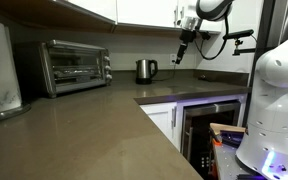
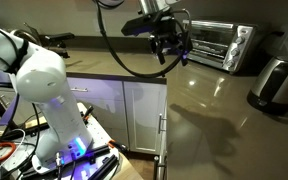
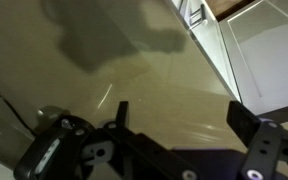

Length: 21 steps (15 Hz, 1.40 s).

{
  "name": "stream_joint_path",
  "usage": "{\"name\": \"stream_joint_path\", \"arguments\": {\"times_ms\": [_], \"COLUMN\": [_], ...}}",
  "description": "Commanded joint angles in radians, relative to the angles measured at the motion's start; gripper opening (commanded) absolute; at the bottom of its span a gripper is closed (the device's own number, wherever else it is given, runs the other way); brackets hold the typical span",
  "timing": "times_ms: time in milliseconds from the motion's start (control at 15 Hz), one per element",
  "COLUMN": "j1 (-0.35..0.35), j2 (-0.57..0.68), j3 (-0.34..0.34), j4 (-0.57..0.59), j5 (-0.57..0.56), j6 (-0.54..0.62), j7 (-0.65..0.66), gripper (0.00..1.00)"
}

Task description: Open the door of the oven

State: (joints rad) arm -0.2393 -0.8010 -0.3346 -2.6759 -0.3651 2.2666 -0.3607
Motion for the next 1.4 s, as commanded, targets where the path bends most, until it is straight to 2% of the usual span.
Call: {"name": "stream_joint_path", "arguments": {"times_ms": [0,333,733,800,1333], "j1": [0.035,0.132,0.205,0.162,0.153], "j2": [0.119,0.254,0.393,0.336,0.35], "j3": [-0.037,-0.082,-0.079,-0.053,-0.044], "j4": [0.085,0.204,0.349,0.294,0.302], "j5": [0.013,0.107,0.235,0.21,0.212], "j6": [0.09,0.163,0.236,0.202,0.205], "j7": [-0.064,-0.133,-0.186,-0.146,-0.145], "gripper": [1.0,1.0,1.0,1.0,1.0]}}
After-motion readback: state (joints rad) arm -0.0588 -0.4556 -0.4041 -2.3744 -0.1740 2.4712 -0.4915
